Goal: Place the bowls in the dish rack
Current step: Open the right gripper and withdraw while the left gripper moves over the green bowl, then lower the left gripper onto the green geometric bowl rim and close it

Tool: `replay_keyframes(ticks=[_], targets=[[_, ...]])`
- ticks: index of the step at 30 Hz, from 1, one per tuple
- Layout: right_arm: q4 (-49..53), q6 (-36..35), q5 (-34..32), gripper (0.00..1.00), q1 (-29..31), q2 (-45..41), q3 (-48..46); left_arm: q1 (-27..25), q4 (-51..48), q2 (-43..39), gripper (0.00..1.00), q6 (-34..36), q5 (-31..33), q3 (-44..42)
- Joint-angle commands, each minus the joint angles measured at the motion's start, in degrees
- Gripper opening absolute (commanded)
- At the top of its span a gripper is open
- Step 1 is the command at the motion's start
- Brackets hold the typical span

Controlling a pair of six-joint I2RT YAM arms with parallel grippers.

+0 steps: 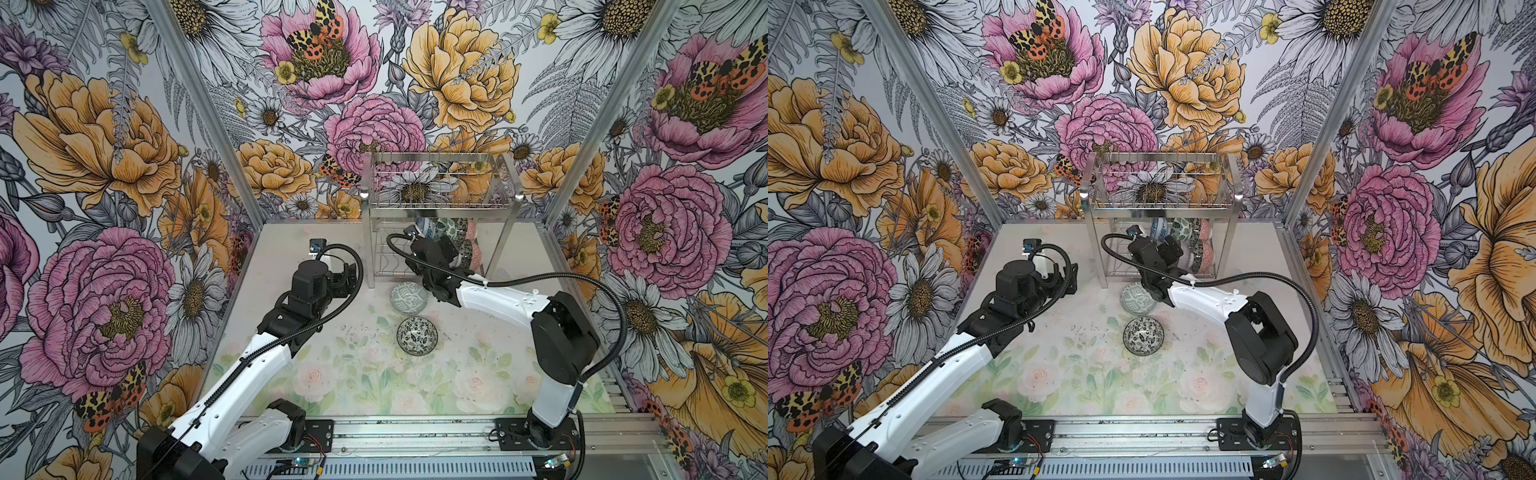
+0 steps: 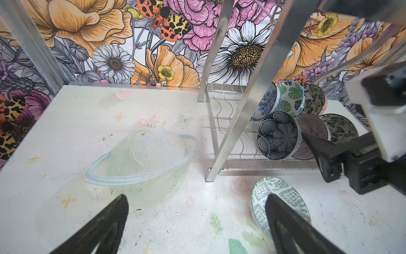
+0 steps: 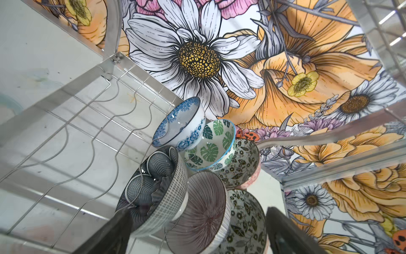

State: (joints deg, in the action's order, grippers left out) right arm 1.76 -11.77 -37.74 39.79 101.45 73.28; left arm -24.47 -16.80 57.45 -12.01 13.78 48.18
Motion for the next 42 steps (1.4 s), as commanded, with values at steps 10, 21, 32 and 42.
replay_keyframes(ticks=[10,21,32,42], targets=[[-0.43,9.46,11.96,1.00,-2.52,-21.64,-16.15,-3.88,-0.70,8.29,0.99,-0.16,-6.78,1.86],[0.09,13.10,15.88,1.00,-7.79,-25.66,-18.36,-8.09,4.14,24.83,0.99,-6.66,-13.71,6.28],[-0.53,13.85,17.61,1.00,-9.18,-25.98,-18.52,-9.61,3.20,37.56,0.95,-8.65,-16.15,12.61],[-0.62,14.19,18.05,1.00,-9.92,-25.16,-18.96,-9.76,3.08,42.57,0.75,-9.22,-17.26,14.26]])
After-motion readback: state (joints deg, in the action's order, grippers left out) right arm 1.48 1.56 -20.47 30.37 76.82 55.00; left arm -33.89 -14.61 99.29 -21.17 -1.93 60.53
